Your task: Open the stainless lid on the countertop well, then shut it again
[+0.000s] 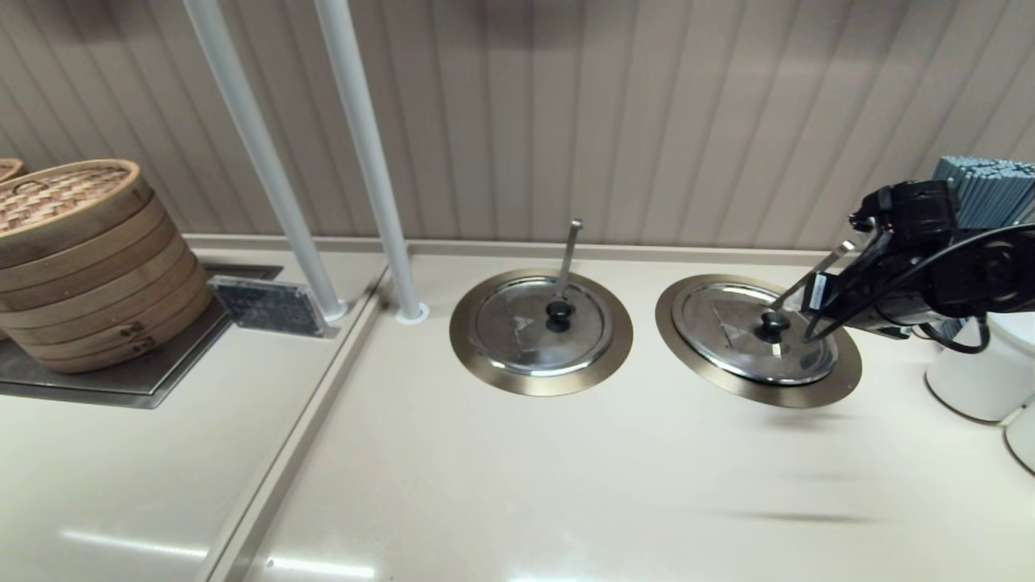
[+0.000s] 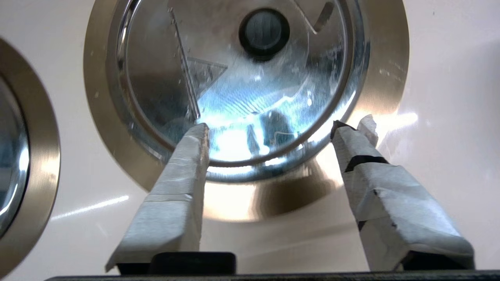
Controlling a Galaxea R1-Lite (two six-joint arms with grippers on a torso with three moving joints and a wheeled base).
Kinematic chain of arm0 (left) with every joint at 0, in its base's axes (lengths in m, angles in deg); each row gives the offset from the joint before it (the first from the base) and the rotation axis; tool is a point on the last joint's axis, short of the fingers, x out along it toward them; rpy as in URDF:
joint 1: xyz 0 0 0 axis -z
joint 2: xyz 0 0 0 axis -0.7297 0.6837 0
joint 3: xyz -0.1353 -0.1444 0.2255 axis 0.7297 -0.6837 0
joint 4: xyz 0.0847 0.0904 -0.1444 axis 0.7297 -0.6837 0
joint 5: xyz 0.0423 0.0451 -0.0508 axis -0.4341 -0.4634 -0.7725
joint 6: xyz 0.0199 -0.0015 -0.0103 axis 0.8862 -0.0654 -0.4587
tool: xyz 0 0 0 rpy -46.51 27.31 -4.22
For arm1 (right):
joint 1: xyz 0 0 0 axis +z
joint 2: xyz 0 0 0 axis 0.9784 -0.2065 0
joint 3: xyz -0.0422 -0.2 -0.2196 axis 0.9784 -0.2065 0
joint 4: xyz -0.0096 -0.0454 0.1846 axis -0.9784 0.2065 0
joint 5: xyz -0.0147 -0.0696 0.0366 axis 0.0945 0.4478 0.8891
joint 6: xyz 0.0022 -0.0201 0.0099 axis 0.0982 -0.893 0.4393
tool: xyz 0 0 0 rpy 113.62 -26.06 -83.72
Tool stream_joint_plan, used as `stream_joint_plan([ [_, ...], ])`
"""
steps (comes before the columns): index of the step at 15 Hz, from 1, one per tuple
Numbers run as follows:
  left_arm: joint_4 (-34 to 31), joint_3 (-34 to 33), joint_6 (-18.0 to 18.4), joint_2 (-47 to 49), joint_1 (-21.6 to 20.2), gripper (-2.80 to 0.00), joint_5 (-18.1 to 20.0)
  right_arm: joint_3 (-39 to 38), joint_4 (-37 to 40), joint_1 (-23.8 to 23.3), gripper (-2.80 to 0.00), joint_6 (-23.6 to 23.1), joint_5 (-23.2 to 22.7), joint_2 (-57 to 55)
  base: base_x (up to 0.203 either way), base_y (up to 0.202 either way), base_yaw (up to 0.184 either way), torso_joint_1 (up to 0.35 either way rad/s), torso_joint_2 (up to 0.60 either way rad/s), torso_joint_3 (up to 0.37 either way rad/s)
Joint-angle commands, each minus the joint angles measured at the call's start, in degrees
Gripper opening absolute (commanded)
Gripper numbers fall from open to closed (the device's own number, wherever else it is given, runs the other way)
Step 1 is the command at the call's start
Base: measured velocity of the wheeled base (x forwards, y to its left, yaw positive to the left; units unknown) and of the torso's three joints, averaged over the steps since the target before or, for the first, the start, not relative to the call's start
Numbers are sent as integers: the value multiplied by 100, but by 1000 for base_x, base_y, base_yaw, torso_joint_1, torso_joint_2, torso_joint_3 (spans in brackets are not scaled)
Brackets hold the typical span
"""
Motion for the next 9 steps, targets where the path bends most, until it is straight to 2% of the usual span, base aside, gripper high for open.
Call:
stream_joint_plan([
  [1, 1, -3, 2, 0, -1, -280, -1, -970, -43, -19, -280, -121, -329, 1282, 0, 0, 0, 0, 0, 0],
  [5, -5, 4, 2, 0, -1, -280, -1, -2239, -76, -27, -280, -442, -875, 3062, 0, 0, 0, 0, 0, 0],
  [9, 3, 4, 2, 0, -1, -280, -1, -3377, -69, -42, -280, -1028, -1069, 5261, 0, 0, 0, 0, 0, 0],
])
